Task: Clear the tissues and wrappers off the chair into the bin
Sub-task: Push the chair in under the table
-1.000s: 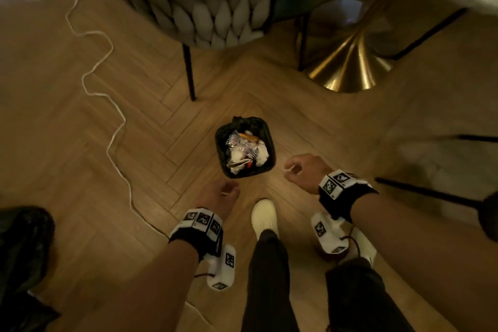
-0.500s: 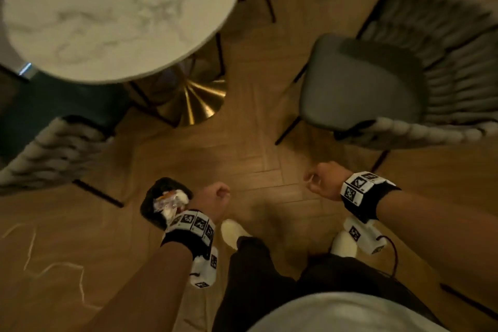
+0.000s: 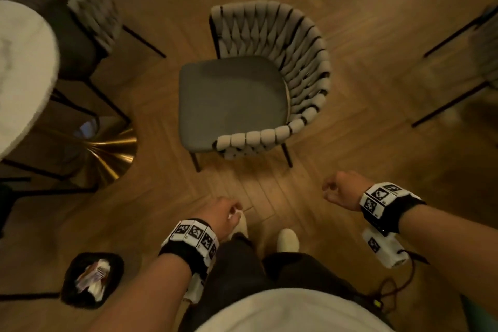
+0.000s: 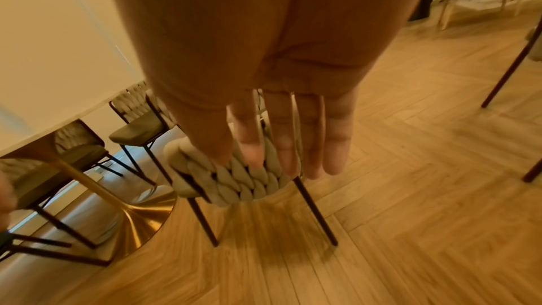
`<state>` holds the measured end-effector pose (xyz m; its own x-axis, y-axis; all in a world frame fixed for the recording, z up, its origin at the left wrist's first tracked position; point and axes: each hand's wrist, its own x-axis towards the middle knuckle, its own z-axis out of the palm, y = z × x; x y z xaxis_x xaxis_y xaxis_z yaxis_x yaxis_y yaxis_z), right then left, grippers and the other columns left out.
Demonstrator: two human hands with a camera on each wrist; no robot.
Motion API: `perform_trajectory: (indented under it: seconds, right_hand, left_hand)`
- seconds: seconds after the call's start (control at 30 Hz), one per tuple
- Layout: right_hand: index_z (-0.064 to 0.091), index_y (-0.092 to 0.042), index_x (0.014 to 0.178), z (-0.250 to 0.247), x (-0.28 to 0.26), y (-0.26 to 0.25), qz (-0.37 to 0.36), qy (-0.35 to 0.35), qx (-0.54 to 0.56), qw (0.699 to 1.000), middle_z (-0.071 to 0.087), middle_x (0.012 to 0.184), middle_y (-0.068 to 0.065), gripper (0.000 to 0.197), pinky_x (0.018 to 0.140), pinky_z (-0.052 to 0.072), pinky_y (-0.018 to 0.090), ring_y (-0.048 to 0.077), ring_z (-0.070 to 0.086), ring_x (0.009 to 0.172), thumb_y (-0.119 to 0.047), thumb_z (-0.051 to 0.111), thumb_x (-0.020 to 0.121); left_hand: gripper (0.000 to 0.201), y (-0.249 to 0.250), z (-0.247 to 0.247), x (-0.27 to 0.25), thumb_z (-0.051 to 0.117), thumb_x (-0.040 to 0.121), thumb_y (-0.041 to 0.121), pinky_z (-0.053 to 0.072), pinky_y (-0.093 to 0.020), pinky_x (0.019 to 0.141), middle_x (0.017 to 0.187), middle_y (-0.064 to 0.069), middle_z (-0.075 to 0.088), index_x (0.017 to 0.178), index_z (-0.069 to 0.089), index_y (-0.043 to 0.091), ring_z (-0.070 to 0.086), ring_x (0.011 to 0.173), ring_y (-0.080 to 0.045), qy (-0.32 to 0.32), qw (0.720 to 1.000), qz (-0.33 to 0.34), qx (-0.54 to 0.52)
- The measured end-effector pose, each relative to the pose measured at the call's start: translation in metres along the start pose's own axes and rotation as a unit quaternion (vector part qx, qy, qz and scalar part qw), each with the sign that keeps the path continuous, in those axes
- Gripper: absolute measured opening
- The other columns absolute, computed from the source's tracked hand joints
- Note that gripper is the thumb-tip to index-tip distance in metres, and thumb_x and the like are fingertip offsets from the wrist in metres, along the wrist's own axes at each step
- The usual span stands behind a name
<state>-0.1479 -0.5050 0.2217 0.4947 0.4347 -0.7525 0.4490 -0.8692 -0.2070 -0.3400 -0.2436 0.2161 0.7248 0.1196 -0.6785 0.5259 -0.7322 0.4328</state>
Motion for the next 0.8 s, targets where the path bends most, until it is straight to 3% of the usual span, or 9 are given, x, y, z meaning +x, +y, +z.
perform_trajectory:
  seconds: [0.2,0.33,0.57,0.67,0.8]
  right_hand:
    - [0.066,-0.023,0.110,-0.076,0.053,0.020,-0.031,-0.002,-0.039,0.999,0.068,0.110,0.003,0.029,0.083,0.048,0.031,0.020,0.061,0.087,-0.038,0.058,0.088]
    - [0.066,-0.022,0.113,-0.130,0.106,0.015,-0.052,-0.011,-0.085,0.995,0.067,0.113,0.003,0.030,0.084,0.048,0.031,0.023,0.064,0.098,-0.036,0.057,0.089]
    - [0.064,-0.020,0.109,-0.237,0.185,0.024,-0.142,-0.030,-0.175,0.974,0.068,0.103,0.004,0.027,0.083,0.052,0.037,0.026,0.064,0.096,-0.035,0.054,0.089]
    - [0.064,-0.020,0.103,-0.283,0.232,0.035,-0.191,-0.051,-0.230,0.953,0.069,0.099,0.003,0.023,0.083,0.053,0.041,0.026,0.064,0.095,-0.036,0.053,0.090]
    - [0.063,-0.015,0.111,-0.334,0.316,0.038,-0.278,-0.082,-0.364,0.885,0.066,0.111,0.005,0.030,0.087,0.049,0.038,0.029,0.061,0.102,-0.035,0.048,0.095]
  left_hand:
    - [0.022,0.040,-0.035,0.067,0.052,0.089,0.033,0.051,-0.034,0.085,0.107,0.005,0.062,0.110,0.057,0.030,0.058,0.091,-0.013,0.026,0.999,-0.005,-0.022]
    - [0.020,0.048,-0.056,0.121,0.050,0.089,0.035,0.052,-0.037,0.087,0.106,0.006,0.063,0.107,0.058,0.031,0.059,0.093,-0.013,0.047,0.996,-0.009,-0.073]
    - [0.018,0.080,-0.096,0.191,0.051,0.088,0.035,0.052,-0.041,0.086,0.104,0.004,0.063,0.103,0.058,0.029,0.059,0.091,-0.015,0.050,0.992,-0.034,-0.109]
    - [0.021,0.102,-0.101,0.221,0.051,0.087,0.036,0.051,-0.036,0.084,0.102,0.002,0.066,0.103,0.061,0.026,0.061,0.090,-0.017,0.070,0.984,-0.073,-0.144]
    - [0.019,0.148,-0.093,0.271,0.052,0.087,0.036,0.051,-0.036,0.083,0.098,0.000,0.067,0.099,0.061,0.026,0.061,0.094,-0.021,0.092,0.966,-0.142,-0.194]
